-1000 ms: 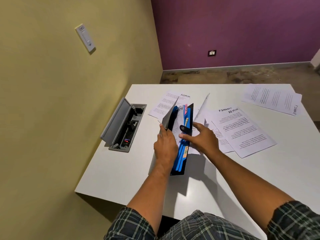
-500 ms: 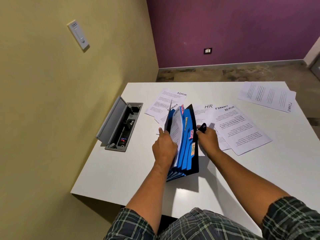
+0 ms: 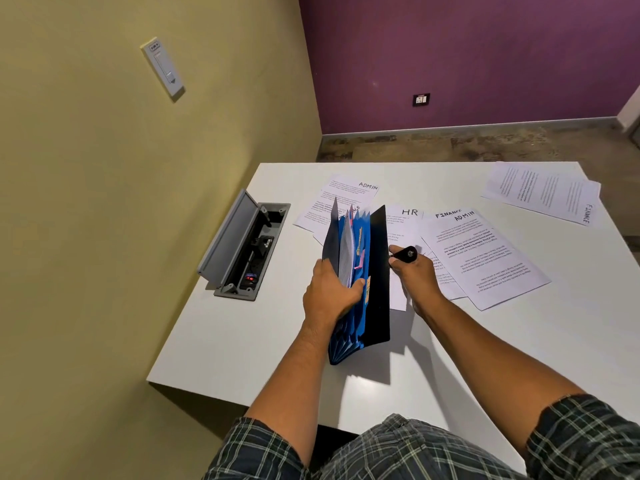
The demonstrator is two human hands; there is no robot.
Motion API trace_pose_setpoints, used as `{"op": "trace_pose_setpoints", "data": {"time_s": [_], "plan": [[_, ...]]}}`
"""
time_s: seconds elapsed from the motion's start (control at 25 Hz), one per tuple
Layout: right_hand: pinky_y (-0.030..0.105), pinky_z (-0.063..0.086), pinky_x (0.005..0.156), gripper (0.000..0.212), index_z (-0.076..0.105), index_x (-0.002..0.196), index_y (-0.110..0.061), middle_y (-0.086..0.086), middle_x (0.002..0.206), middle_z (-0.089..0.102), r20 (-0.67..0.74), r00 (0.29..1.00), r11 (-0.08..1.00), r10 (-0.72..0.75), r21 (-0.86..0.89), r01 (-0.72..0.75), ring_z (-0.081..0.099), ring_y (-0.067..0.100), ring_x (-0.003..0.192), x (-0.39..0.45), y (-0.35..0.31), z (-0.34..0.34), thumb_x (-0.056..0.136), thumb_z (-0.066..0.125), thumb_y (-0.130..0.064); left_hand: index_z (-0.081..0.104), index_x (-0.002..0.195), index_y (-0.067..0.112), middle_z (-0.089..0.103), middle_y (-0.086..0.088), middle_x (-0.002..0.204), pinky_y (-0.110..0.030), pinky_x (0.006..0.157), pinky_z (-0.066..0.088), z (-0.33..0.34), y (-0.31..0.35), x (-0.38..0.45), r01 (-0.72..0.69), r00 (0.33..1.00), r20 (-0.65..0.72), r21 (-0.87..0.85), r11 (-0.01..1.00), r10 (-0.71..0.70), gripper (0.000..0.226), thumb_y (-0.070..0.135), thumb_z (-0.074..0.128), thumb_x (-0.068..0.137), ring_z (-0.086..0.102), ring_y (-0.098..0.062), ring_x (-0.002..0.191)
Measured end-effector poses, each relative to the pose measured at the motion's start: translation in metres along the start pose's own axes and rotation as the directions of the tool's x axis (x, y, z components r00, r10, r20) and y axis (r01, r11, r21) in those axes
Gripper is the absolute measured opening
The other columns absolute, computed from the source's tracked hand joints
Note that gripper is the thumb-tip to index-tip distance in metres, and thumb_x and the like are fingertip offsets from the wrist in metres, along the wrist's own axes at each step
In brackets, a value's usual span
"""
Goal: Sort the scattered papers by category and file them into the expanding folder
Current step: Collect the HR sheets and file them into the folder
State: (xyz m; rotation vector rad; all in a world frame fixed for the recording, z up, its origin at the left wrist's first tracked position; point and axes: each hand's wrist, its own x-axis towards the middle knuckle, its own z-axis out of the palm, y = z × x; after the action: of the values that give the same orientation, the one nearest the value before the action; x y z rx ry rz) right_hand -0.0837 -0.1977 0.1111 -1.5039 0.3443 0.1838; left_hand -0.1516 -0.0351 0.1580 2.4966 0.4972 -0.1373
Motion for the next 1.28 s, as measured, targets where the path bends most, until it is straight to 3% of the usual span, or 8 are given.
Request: {"op": "trace_pose_setpoints", "data": {"time_s": [0.2,0.4,0.72,0.92,1.04,1.12,1.2,1.28], "plan": [[0.039,0.039,0.115,0.04,0.062,0.135,-0.009,0.004,0.138,0.06,-0.031,0.999,1.0,0.015,0.018,-0.014,0.056,0.02,0.124,-0.002,0.004,-0.007,0.096,0.059,-0.004,0.037,0.142,0.013,0.046,-0.005,0.141,-0.037,0.09,0.049,-0.006,0.0,-0.002,0.025,1.0,0.005,-0.077,0.997,-0.025,0.067,0.022,0.064,0.081,0.055,-0.027,0.121],[0.032,0.038,0.111,0.042,0.058,0.139,-0.005,-0.009,0.131,0.047,-0.069,0.997,1.0,0.016,0.011,-0.016,0.053,0.02,0.125,-0.003,0.01,-0.022,0.097,0.055,0.0,0.05,0.132,0.017,0.057,-0.001,0.125,-0.038,0.089,0.054,-0.005,-0.006,0.001,-0.018,0.999,-0.036,-0.185,0.983,0.012,0.056,0.007,0.055,0.077,0.06,-0.024,0.112],[0.038,0.038,0.116,0.043,0.061,0.137,-0.007,-0.001,0.137,0.057,-0.113,0.992,0.999,0.053,0.016,-0.052,0.057,0.026,0.125,0.006,0.02,-0.029,0.094,0.059,-0.001,0.054,0.14,0.026,0.044,-0.001,0.152,-0.034,0.107,0.046,0.012,-0.004,0.0,-0.157,0.986,-0.063,-0.109,0.982,0.151,0.063,-0.005,0.051,0.085,0.049,-0.022,0.133],[0.035,0.043,0.108,0.041,0.062,0.135,-0.009,0.009,0.132,0.063,-0.097,0.994,0.998,0.058,-0.027,-0.06,0.059,0.027,0.119,0.005,0.017,-0.032,0.094,0.062,-0.005,0.051,0.144,0.025,0.035,0.003,0.158,-0.032,0.106,0.047,0.012,0.002,0.001,-0.184,0.983,0.013,-0.067,0.981,0.185,0.064,-0.008,0.053,0.088,0.051,-0.024,0.133],[0.042,0.052,0.1,0.03,0.067,0.116,-0.012,0.015,0.121,0.069,-0.061,0.998,0.988,0.022,-0.151,-0.031,0.065,0.031,0.107,0.005,0.015,-0.038,0.087,0.075,-0.012,0.048,0.146,0.023,0.032,0.003,0.16,-0.027,0.101,0.047,0.013,0.005,0.002,-0.185,0.982,0.034,-0.035,0.982,0.187,0.066,-0.008,0.053,0.088,0.054,-0.024,0.129],[0.046,0.055,0.097,0.045,0.067,0.118,-0.01,0.009,0.126,0.067,-0.014,1.0,0.982,0.019,-0.189,-0.022,0.066,0.029,0.11,0.003,0.013,-0.045,0.077,0.086,-0.014,0.048,0.146,0.023,0.03,0.003,0.16,-0.025,0.094,0.05,0.014,0.006,0.003,-0.196,0.98,0.038,-0.018,0.981,0.196,0.067,-0.009,0.052,0.087,0.057,-0.023,0.124],[0.043,0.054,0.1,0.071,0.059,0.136,-0.008,-0.002,0.134,0.057,0.038,0.999,0.985,0.027,-0.169,-0.021,0.061,0.025,0.119,0.0,0.006,-0.054,0.072,0.089,-0.009,0.047,0.146,0.023,0.027,0.003,0.161,-0.027,0.09,0.053,0.015,0.006,0.004,-0.199,0.979,0.053,0.0,0.98,0.198,0.07,-0.01,0.051,0.085,0.06,-0.023,0.12],[0.044,0.053,0.102,0.074,0.057,0.14,-0.007,0.003,0.137,0.058,0.045,0.999,0.99,0.026,-0.139,-0.02,0.063,0.026,0.118,0.0,0.0,-0.067,0.073,0.088,-0.005,0.047,0.147,0.024,0.024,0.003,0.162,-0.028,0.087,0.055,0.016,0.006,0.004,-0.198,0.979,0.06,0.017,0.98,0.196,0.072,-0.009,0.05,0.084,0.062,-0.023,0.116]]}}
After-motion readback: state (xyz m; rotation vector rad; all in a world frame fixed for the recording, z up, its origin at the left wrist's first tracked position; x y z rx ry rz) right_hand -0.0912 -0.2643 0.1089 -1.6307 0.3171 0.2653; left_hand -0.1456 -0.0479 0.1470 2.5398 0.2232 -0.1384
